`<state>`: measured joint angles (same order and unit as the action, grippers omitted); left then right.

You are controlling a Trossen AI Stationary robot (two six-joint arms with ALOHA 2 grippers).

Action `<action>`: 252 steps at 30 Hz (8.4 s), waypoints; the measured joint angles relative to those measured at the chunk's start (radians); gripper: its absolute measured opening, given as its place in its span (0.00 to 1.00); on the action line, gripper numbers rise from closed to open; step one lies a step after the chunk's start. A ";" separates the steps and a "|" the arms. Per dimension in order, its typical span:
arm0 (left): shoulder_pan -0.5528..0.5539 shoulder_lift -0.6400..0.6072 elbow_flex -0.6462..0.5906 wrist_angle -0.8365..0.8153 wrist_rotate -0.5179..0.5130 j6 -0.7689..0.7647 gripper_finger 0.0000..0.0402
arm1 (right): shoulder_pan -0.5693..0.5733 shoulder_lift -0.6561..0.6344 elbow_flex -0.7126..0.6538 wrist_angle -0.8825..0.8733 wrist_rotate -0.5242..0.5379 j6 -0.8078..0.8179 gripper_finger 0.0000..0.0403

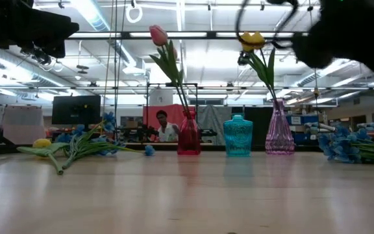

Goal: Sort flowers into vase by color
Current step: Put the right blue flowers into the blue vase, then put the blue flowers into the blue vase

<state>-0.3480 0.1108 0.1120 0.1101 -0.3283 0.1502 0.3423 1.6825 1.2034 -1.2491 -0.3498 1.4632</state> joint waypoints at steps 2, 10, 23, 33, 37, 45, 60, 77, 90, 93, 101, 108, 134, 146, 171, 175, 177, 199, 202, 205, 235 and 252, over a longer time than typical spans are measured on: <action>0.000 0.000 0.000 0.000 0.000 0.000 0.29 | 0.023 0.000 -0.053 0.056 -0.042 0.027 0.38; 0.000 0.000 0.000 0.000 0.000 0.001 0.29 | 0.057 -0.001 -0.204 0.241 -0.123 0.074 0.50; 0.000 0.000 0.000 0.000 0.000 0.002 0.29 | 0.046 -0.001 -0.399 0.364 -0.121 0.061 0.45; 0.000 0.000 0.000 -0.001 0.000 0.003 0.29 | -0.006 -0.004 -0.454 0.477 -0.147 0.004 0.12; 0.000 0.000 0.000 -0.001 0.000 0.003 0.29 | -0.025 -0.003 -0.435 0.496 -0.160 -0.027 0.04; 0.000 0.000 0.000 -0.001 0.000 0.010 0.29 | -0.067 -0.046 -0.210 0.418 0.125 -0.141 0.02; 0.000 0.000 0.000 0.000 0.000 0.015 0.29 | -0.196 -0.208 -0.062 0.515 0.881 -0.420 0.01; 0.000 0.000 0.000 -0.014 -0.017 0.028 0.29 | -0.264 -0.186 -0.060 0.843 1.309 -0.942 0.01; 0.000 -0.001 0.000 -0.011 -0.019 0.028 0.29 | -0.302 -0.129 -0.076 0.768 1.264 -0.901 0.01; 0.000 0.000 0.000 -0.010 -0.019 0.028 0.29 | -0.307 -0.128 -0.105 0.765 1.260 -0.875 0.01; 0.000 0.000 0.000 -0.012 -0.019 0.028 0.29 | -0.307 -0.129 -0.183 0.801 1.230 -0.823 0.05; 0.000 0.000 0.000 -0.011 -0.019 0.028 0.29 | -0.309 -0.129 -0.212 0.784 1.094 -0.747 0.22; 0.000 -0.112 0.000 -0.080 0.026 0.070 0.29 | -0.089 -0.131 0.003 0.459 0.974 -0.405 0.36; -0.001 -0.111 0.001 -0.066 0.004 0.108 0.29 | -0.024 -0.054 0.017 0.818 0.964 -0.604 0.36; 0.000 -0.111 0.001 -0.024 -0.083 0.175 0.29 | -0.035 0.488 0.388 1.044 0.789 -0.891 0.36; 0.000 -0.111 0.001 -0.025 -0.082 0.183 0.29 | -0.042 0.567 0.389 1.197 0.790 -0.933 0.36; 0.000 -0.111 0.001 -0.026 -0.083 0.183 0.29 | -0.047 0.605 0.389 1.274 0.790 -0.941 0.36; 0.000 -0.111 0.001 -0.037 -0.086 0.179 0.29 | -0.078 0.772 0.454 1.444 0.810 -1.124 0.36; 0.001 -0.111 0.001 -0.036 -0.091 0.179 0.29 | -0.081 0.768 0.456 1.369 0.830 -1.092 0.34; 0.001 -0.111 0.001 -0.036 -0.091 0.178 0.29 | -0.082 0.761 0.459 1.287 0.839 -1.039 0.32; 0.001 -0.111 0.001 -0.036 -0.091 0.177 0.29 | -0.061 0.442 0.448 0.211 0.693 -0.672 0.01; 0.001 -0.111 0.001 -0.036 -0.091 0.177 0.29 | -0.009 0.402 0.451 -0.120 0.585 -0.528 0.04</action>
<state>-0.3473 -0.0002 0.1131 0.0742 -0.4191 0.3269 0.3336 2.0846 1.6539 -1.3695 0.2357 0.9355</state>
